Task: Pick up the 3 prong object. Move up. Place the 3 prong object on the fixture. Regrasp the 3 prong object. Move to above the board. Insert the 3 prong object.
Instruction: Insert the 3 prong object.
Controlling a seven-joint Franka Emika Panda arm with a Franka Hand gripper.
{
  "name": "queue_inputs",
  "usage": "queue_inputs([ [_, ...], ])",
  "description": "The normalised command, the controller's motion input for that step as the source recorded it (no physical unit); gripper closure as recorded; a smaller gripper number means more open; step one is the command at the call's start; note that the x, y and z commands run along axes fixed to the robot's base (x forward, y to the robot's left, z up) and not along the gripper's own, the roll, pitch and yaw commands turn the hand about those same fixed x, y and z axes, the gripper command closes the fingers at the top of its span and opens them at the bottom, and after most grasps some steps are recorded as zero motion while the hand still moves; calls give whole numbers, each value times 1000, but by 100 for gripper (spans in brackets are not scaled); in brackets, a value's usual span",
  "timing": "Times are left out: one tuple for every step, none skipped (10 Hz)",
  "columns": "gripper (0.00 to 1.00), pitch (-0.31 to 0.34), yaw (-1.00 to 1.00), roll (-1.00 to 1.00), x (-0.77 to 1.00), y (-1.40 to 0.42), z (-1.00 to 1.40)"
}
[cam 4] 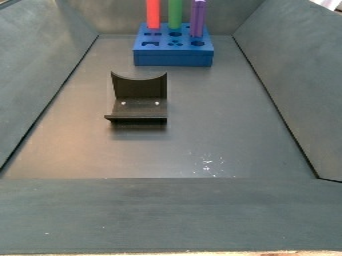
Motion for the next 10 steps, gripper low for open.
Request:
queue_inputs([
  [100,-4,0,0,-9,0,0],
  [100,0,0,21,0,-31,0],
  [100,0,129,40,0,-60,-111],
  [100,19,563,90,140,-220,-131],
  [100,0,606,61,106,-217,-180],
  [100,0,569,53,57,-197,-254],
  [100,-43,1000,0,51,0,-211],
  [100,-51,1000,0,43,0,-203],
  [100,-27,1000,0,51,0,-234],
  [100,-27,1000,0,40,-20,-194],
])
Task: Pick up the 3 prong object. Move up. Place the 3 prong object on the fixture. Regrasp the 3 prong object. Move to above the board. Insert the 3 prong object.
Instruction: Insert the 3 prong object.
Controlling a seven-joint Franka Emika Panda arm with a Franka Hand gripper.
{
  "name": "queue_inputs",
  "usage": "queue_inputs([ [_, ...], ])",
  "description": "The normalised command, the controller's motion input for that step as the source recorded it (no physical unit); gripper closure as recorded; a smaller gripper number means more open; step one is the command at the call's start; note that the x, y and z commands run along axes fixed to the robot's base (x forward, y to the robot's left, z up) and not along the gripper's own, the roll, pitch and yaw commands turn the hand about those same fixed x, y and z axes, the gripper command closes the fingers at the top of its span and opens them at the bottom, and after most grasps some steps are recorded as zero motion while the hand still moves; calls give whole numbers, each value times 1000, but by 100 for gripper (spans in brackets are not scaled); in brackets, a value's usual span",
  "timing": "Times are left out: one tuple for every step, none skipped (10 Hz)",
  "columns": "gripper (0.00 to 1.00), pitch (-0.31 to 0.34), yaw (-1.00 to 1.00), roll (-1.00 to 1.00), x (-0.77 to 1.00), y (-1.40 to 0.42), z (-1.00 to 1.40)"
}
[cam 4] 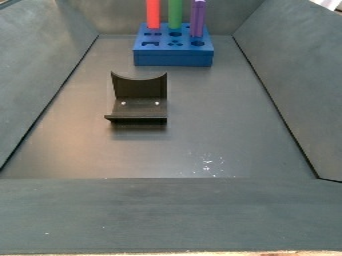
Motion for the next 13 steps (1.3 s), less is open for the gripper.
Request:
queue_inputs([
  [100,-7,1000,0,46,-54,-171],
  [100,-14,1000,0,51,-51,-134],
  [100,-14,1000,0,46,-54,-140],
  [100,0,1000,0,29,-80,-151],
  [100,-3,1000,0,0,-77,-100],
  [100,0,1000,0,0,-74,-103],
  [100,0,1000,-1,0,-83,-123],
  [100,0,1000,-11,0,-74,-97],
  [100,0,1000,0,0,-54,-66],
  [100,0,1000,-10,0,-66,-91],
  [100,0,1000,-16,0,-63,-86],
  [100,0,1000,-13,0,-63,-83],
  [100,0,1000,-13,0,-63,-83],
])
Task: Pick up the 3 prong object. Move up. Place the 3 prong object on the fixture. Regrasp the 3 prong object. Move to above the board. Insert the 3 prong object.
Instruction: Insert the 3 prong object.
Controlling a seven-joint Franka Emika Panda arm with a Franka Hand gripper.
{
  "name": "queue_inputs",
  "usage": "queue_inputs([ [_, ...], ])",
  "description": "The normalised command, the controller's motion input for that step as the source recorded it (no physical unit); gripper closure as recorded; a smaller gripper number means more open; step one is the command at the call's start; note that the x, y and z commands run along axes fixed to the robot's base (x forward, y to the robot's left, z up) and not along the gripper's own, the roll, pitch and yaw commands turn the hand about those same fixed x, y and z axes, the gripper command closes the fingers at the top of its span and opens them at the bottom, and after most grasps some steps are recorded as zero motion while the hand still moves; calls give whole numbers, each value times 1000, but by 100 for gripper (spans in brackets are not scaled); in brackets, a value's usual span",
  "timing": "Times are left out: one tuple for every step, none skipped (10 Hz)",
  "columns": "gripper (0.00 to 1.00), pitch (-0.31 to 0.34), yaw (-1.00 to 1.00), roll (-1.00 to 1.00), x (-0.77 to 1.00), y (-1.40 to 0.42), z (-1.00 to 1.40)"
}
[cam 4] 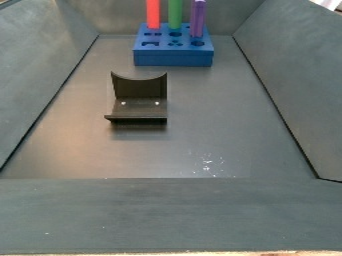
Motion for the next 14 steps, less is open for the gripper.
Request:
queue_inputs([
  [100,0,1000,0,0,-29,-40],
  [100,0,1000,0,-14,-11,-63],
  [100,-3,1000,-9,-26,-6,-43],
  [100,0,1000,-21,-26,-11,-60],
  [100,0,466,0,0,-60,-114],
  [100,0,9,-36,0,57,6],
  [100,73,-991,14,-51,0,0],
  [100,94,-986,10,-46,0,0],
  [100,100,-977,3,-49,0,0],
  [100,96,-977,0,-43,0,0],
  [100,84,-977,0,-34,0,0],
  [100,66,-983,7,-40,0,0],
  [100,64,-989,13,-40,0,0],
  [100,61,-991,11,-40,0,0],
])
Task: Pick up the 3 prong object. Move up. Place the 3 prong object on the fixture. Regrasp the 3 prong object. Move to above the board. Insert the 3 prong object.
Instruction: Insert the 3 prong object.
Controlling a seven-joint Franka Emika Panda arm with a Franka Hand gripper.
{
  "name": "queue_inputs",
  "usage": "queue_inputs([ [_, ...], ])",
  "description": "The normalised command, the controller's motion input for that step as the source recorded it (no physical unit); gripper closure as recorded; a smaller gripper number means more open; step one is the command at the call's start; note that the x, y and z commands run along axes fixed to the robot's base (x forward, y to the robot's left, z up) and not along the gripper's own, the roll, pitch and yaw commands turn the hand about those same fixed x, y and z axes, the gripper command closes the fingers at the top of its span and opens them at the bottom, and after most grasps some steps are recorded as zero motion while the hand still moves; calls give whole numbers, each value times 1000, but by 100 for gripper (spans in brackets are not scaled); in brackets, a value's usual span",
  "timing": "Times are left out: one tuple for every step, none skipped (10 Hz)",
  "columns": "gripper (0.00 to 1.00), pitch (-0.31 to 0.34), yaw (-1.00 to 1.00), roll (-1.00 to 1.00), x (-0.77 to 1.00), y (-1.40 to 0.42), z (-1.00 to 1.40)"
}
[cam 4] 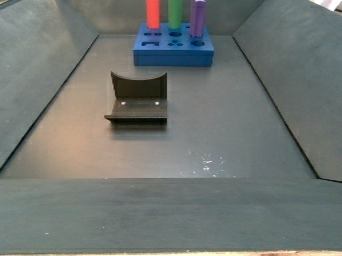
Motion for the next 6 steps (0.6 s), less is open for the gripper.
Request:
queue_inputs([
  [100,60,-991,14,-40,0,0],
  [100,61,-991,14,-37,0,0],
  [100,60,-994,17,-37,0,0],
  [100,61,-994,21,-37,0,3],
  [100,49,-1000,17,-31,0,9],
  [100,41,-1000,24,-31,0,14],
])
